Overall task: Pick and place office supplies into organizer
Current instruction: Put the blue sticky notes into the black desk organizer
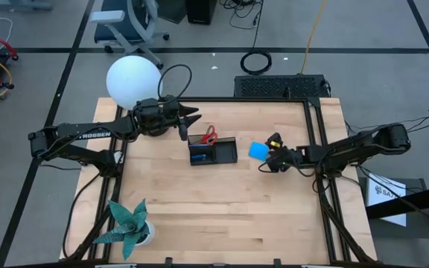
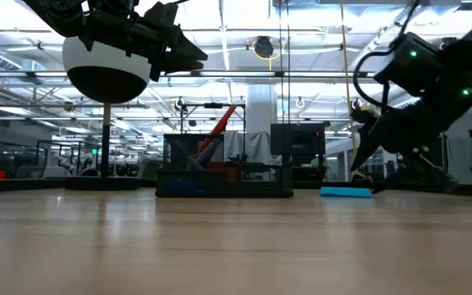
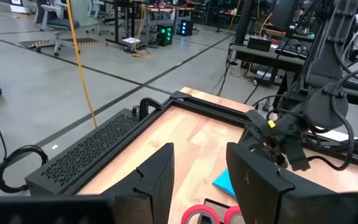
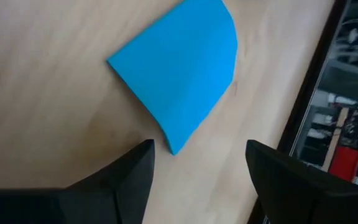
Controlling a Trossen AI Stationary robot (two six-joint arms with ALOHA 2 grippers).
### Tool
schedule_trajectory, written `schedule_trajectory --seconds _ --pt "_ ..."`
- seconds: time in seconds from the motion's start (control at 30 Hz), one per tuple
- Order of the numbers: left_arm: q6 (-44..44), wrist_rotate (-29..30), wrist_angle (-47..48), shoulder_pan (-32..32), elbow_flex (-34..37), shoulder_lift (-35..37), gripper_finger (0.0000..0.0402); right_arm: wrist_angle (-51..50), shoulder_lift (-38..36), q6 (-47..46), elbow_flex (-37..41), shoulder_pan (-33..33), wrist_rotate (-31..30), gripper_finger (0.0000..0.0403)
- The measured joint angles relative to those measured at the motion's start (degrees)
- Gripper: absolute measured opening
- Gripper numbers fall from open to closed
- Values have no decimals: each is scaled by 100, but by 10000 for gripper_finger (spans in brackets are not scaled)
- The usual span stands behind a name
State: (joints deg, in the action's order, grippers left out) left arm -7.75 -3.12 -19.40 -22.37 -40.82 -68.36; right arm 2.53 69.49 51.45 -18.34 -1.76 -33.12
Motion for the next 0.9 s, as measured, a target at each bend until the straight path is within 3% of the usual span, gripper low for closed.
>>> schedule_trajectory --seconds 0.33,0.9 --pt "-24 19 4 0 0 0 152 1399 -7 91 593 0 137 240" --pt "-55 19 11 2 0 0 152 1865 450 137 591 0 318 239"
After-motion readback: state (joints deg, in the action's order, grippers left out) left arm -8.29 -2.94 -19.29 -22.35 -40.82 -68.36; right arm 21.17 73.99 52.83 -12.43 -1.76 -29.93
